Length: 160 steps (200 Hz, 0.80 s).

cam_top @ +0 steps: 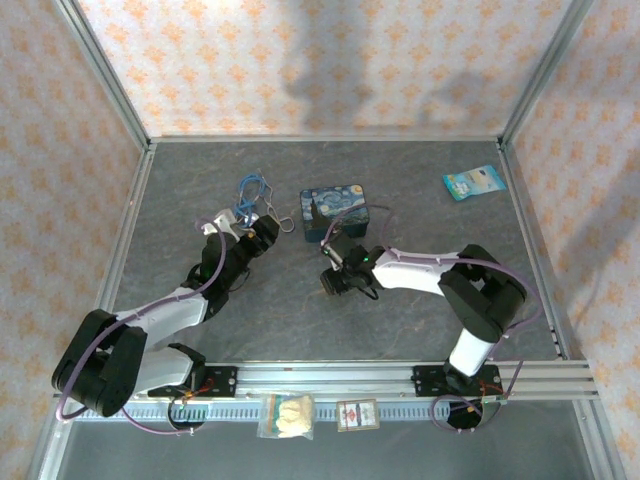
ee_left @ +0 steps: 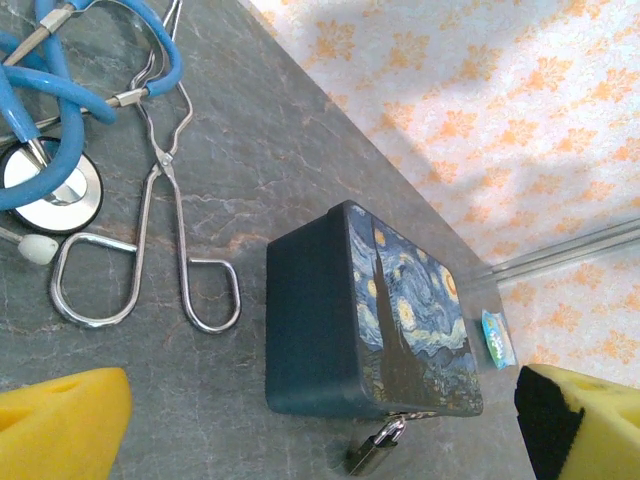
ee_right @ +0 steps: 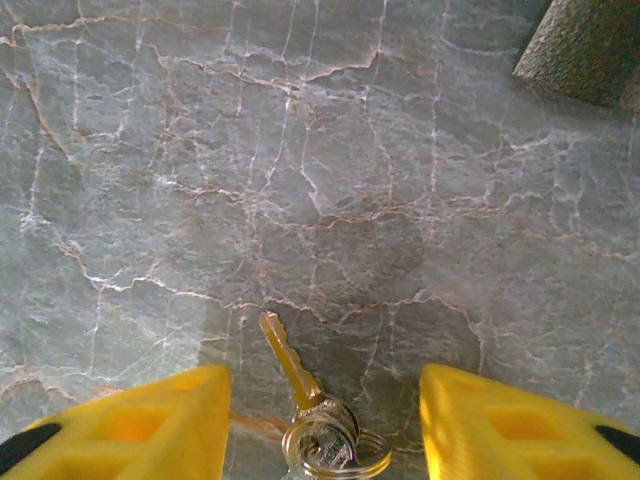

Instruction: Unlock a padlock with a key

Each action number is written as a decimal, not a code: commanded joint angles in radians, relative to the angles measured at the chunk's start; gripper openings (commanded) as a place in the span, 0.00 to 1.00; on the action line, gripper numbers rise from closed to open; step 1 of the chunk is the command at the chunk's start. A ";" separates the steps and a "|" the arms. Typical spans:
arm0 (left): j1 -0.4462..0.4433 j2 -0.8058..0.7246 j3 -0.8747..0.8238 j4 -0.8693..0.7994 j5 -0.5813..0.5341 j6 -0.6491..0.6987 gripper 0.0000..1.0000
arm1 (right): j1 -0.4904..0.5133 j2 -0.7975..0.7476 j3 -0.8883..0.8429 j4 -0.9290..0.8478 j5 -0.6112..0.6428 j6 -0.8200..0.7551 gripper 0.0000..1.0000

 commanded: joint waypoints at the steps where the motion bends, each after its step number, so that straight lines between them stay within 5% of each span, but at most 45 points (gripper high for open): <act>1: 0.011 -0.010 0.003 -0.004 -0.021 0.014 0.99 | 0.020 -0.026 -0.049 -0.029 -0.022 0.015 0.46; 90: 0.008 -0.001 0.005 0.024 0.019 -0.003 0.99 | 0.022 -0.002 -0.101 0.002 0.077 0.083 0.26; 160: -0.008 -0.029 -0.062 0.086 0.097 -0.106 0.99 | 0.022 -0.055 -0.126 0.057 0.052 0.049 0.00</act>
